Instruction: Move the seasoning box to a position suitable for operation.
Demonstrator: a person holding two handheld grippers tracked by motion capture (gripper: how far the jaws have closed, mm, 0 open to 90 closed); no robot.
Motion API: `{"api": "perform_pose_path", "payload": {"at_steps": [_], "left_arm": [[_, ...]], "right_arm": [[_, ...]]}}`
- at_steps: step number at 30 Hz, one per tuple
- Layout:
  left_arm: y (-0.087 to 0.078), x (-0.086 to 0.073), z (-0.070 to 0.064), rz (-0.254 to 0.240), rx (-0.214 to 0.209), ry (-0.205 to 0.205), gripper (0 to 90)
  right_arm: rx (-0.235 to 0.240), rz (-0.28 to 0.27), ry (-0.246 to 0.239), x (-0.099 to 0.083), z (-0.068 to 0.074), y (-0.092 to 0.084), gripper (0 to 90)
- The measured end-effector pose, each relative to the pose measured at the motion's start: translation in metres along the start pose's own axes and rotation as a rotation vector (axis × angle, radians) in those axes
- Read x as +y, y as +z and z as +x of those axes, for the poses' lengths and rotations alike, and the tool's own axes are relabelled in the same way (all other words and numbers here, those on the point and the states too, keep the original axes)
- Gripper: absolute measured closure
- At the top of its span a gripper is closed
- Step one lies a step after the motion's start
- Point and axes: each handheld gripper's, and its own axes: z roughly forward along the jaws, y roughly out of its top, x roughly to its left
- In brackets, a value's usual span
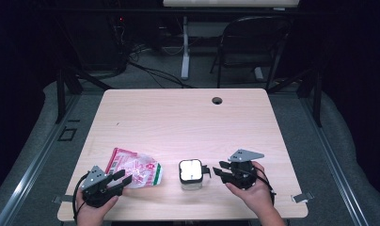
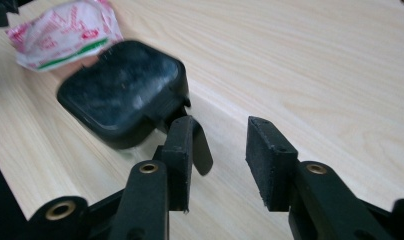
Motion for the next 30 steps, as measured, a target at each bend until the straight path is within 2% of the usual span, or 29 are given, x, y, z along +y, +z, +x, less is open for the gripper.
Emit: {"api": "perform_pose_path", "payload": {"at_steps": [3, 4, 7, 10, 13, 15, 17, 20, 24, 30], "left_arm": [[0.000, 0.000, -0.001, 0.000, 0.000, 0.001, 59.4], [0.000, 0.000, -0.001, 0.000, 0.000, 0.001, 59.4], [0.001, 0.000, -0.001, 0.002, -0.001, 0.000, 59.4], [0.001, 0.000, -0.001, 0.005, -0.002, -0.004, 59.7], [0.002, -0.001, -0.001, 0.009, 0.002, -0.002, 59.8], [0.001, -0.001, -0.001, 0.010, 0.007, -0.005, 59.8], [-0.001, -0.001, 0.001, 0.012, 0.018, -0.005, 60.0], [-0.003, -0.002, 0.003, -0.001, 0.036, -0.023, 60.3], [-0.004, -0.002, 0.005, -0.005, 0.048, -0.035, 60.7], [-0.002, -0.002, 0.003, 0.002, 0.041, -0.032, 61.4]], "right_arm": [[0.022, -0.013, 0.000, 0.012, 0.002, -0.005, 67.7], [0.022, -0.013, 0.000, 0.012, 0.002, -0.005, 67.7], [0.017, -0.004, -0.010, 0.027, 0.004, -0.005, 71.4], [0.018, 0.014, -0.007, 0.035, 0.004, -0.003, 72.2], [0.034, 0.055, 0.002, 0.050, 0.005, 0.002, 73.8], [0.042, 0.071, 0.026, 0.055, 0.008, 0.003, 75.5], [0.044, 0.080, 0.025, 0.057, 0.010, 0.004, 77.1], [0.041, 0.122, 0.017, 0.057, 0.015, 0.008, 78.5], [0.060, 0.145, 0.036, 0.054, 0.018, 0.010, 79.9], [0.046, 0.168, 0.049, 0.048, 0.018, 0.016, 83.4]]}}
